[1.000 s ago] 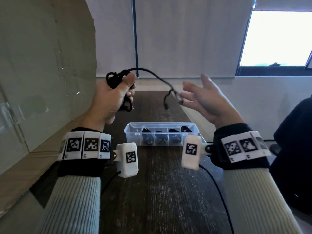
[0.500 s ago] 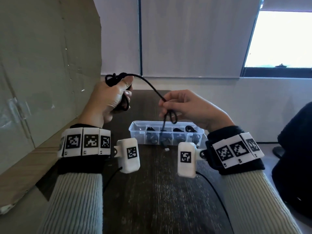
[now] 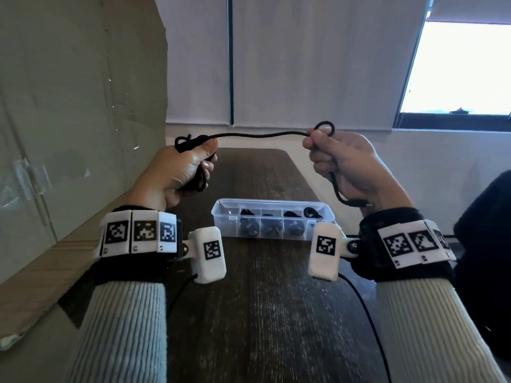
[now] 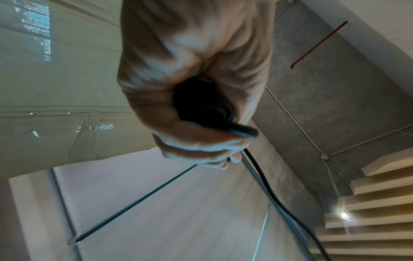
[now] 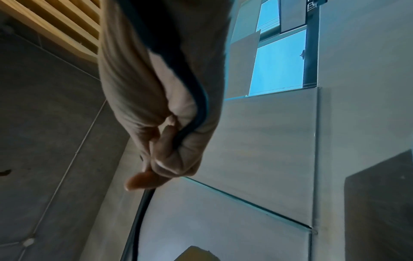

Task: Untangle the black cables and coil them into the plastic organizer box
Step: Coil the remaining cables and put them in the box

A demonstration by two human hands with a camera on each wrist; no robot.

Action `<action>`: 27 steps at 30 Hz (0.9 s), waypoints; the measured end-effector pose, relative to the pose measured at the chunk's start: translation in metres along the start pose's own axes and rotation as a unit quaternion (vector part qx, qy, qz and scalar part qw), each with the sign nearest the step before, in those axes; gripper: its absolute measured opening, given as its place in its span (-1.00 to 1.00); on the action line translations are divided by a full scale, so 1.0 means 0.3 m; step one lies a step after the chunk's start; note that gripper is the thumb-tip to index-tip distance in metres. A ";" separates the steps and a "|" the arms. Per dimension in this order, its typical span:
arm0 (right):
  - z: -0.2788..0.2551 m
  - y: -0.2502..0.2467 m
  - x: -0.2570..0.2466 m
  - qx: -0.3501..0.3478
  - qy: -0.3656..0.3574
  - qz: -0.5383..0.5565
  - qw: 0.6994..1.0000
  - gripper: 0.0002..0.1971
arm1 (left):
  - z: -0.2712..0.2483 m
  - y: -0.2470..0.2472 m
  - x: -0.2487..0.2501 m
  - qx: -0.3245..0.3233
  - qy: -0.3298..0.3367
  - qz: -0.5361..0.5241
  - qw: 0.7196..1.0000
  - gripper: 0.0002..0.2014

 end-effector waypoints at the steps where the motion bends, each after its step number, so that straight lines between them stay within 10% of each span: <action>1: 0.001 0.005 -0.001 0.002 0.011 0.012 1.000 -0.87 | 0.005 -0.001 -0.008 0.012 0.005 0.006 1.000 -0.73; 5: -0.009 0.053 -0.010 -0.059 0.070 0.265 0.960 -0.86 | 0.027 -0.002 -0.042 0.043 0.029 0.066 0.996 -0.74; 9: -0.010 0.022 -0.069 -0.013 -0.043 0.448 0.893 -0.86 | 0.030 0.006 -0.049 0.036 0.032 0.083 0.995 -0.75; 16: 0.022 -0.050 -0.034 0.120 -0.149 0.013 0.981 -0.45 | -0.004 0.052 -0.005 -0.048 0.019 0.057 0.997 -0.72; 20: 0.038 -0.018 0.037 0.054 -0.150 -0.415 0.896 0.06 | -0.027 0.044 0.032 -0.070 0.017 -0.023 0.997 -0.71; 22: 0.039 -0.014 0.063 0.052 -0.147 -0.452 0.878 0.01 | -0.037 0.032 0.047 -0.077 0.009 -0.096 0.992 -0.71; 27: 0.023 0.020 0.060 0.013 -0.130 -0.276 0.952 -0.51 | -0.028 -0.015 0.054 -0.054 0.008 -0.266 0.962 -0.69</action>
Point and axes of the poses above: each hand's wrist, its own z-axis towards the middle knuckle, its own y-axis out of the palm, x = y × z, the point moved 6 cm from there along z, towards the middle knuckle, and after that the axes turned 3 degrees about z, right-handed, at the moved point
